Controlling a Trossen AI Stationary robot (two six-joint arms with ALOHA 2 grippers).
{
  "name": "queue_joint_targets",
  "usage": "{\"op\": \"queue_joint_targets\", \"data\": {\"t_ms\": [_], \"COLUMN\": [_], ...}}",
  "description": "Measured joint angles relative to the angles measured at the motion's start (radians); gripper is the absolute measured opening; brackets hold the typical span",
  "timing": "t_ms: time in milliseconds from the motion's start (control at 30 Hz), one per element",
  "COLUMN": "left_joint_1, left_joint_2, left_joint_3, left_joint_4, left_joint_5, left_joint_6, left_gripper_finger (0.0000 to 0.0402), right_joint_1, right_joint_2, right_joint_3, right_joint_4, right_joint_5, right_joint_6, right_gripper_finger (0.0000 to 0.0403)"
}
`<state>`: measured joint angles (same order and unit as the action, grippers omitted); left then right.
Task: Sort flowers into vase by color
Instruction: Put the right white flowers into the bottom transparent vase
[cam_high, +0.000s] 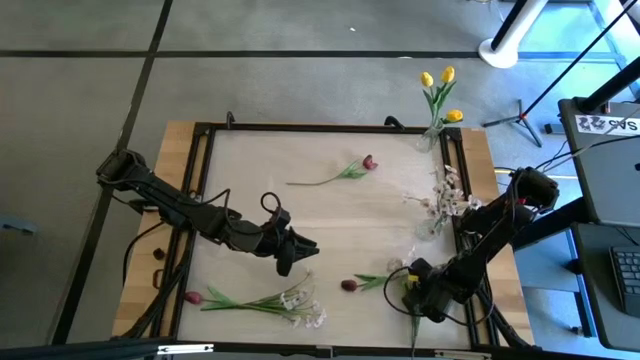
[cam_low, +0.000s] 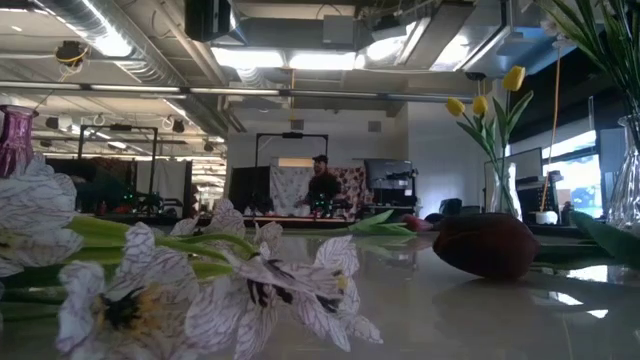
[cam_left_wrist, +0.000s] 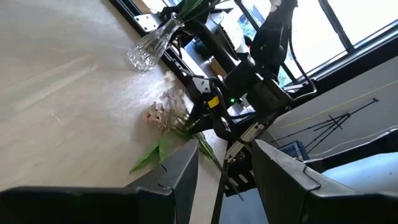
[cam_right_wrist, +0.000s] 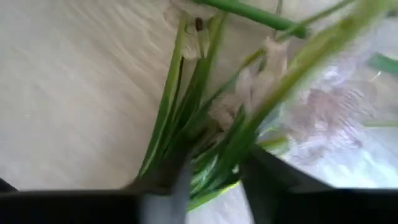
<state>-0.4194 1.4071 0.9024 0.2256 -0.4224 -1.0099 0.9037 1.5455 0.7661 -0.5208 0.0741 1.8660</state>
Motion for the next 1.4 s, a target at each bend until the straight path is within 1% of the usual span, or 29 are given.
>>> {"op": "queue_joint_targets", "data": {"t_ms": [67, 100, 133, 200, 267, 400, 533, 633, 733, 833, 1000, 1100, 1267, 1400], "left_joint_1": [0.0, 0.0, 0.0, 0.001, 0.002, 0.015, 0.033, 0.046, 0.055, 0.057, 0.035, 0.021, 0.023, 0.022], "left_joint_2": [0.0, 0.0, 0.0, 0.0, 0.0, 0.0, 0.0, 0.0, 0.0, 0.0, 0.0, 0.0, 0.0, 0.0], "left_joint_3": [0.0, 0.0, 0.0, 0.0, 0.0, 0.0, 0.0, 0.0, 0.0, 0.0, 0.0, 0.0, 0.0, 0.0], "left_joint_4": [0.0, 0.0, 0.001, 0.003, 0.01, 0.023, 0.047, 0.071, 0.104, 0.162, 0.316, 0.359, 0.359, 0.352], "left_joint_5": [-0.004, -0.006, -0.008, -0.014, -0.031, -0.09, -0.143, -0.175, -0.182, -0.184, -0.185, -0.183, -0.188, -0.187], "left_joint_6": [0.0, 0.0, 0.0, 0.0, 0.0, -0.001, -0.002, -0.001, 0.005, 0.062, 0.245, 0.323, 0.332, 0.332], "left_gripper_finger": [0.0144, 0.0144, 0.0144, 0.0144, 0.0144, 0.0144, 0.0144, 0.0144, 0.0144, 0.0144, 0.0144, 0.0144, 0.0144, 0.0144], "right_joint_1": [-0.025, -0.042, -0.059, -0.104, -0.164, -0.301, -0.427, -0.502, -0.544, -0.565, -0.556, -0.524, -0.467, -0.38], "right_joint_2": [-0.022, -0.042, -0.066, -0.121, -0.168, -0.26, -0.329, -0.358, -0.385, -0.398, -0.398, -0.398, -0.399, -0.419], "right_joint_3": [0.006, 0.02, 0.04, 0.081, 0.114, 0.158, 0.18, 0.203, 0.246, 0.31, 0.446, 0.521, 0.651, 0.768], "right_joint_4": [0.011, 0.004, 0.006, 0.015, 0.007, -0.011, -0.114, -0.144, -0.121, -0.127, -0.132, -0.159, -0.195, -0.187], "right_joint_5": [0.016, 0.018, 0.013, -0.041, -0.143, -0.378, -0.541, -0.611, -0.628, -0.518, -0.23, -0.04, 0.215, 0.426], "right_joint_6": [-0.028, -0.051, -0.084, -0.175, -0.284, -0.493, -0.621, -0.693, -0.736, -0.824, -1.035, -1.144, -1.299, -1.461], "right_gripper_finger": [0.0038, 0.002, 0.0014, 0.0022, 0.0025, 0.0007, 0.0014, 0.0016, 0.0007, 0.0005, 0.0009, 0.0004, 0.0007, 0.0003]}}
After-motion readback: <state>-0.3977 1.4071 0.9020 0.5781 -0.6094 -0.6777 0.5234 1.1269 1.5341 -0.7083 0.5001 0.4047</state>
